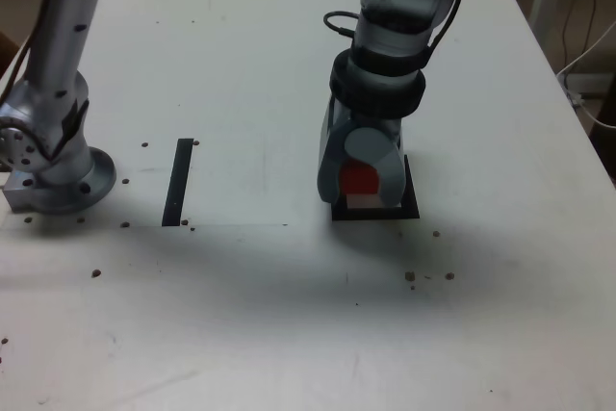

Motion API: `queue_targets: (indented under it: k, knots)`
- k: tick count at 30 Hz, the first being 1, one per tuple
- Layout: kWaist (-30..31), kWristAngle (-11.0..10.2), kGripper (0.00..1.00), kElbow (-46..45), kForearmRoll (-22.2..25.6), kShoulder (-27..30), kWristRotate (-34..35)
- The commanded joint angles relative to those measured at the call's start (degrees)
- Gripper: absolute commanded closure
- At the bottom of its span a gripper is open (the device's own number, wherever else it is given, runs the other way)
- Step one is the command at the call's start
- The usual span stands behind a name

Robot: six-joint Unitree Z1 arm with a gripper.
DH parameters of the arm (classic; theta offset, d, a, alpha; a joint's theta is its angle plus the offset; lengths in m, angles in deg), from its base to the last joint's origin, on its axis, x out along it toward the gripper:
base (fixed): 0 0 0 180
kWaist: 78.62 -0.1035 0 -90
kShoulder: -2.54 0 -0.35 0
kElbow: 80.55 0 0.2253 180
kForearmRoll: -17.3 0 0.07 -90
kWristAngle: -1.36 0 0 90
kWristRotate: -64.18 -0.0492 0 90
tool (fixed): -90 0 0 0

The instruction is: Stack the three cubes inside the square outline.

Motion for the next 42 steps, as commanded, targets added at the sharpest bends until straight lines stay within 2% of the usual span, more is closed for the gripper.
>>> queue_targets:
  k: [1, 15, 23, 28, 30, 38, 42]
  knots:
    - [-0.02, 0.04, 0.67, 0.43, -0.05, -0.51, -0.26]
    - [-1.39, -0.47, 0.65, 1.87, -0.3, -2.52, -1.96]
    - [-1.74, -0.61, 0.43, 2.0, -0.55, -3.45, -2.38]
    - [-1.83, -0.61, 0.11, 1.94, -0.92, -3.66, -2.65]
    - [-1.83, -0.62, 0.03, 1.81, -1.02, -3.59, -2.67]
    - [-1.99, -1.13, 0.0, 0.5, -1.29, -2.34, -2.63]
    - [-2.0, -2.76, 0.0, -0.81, -1.12, 0.16, -2.08]
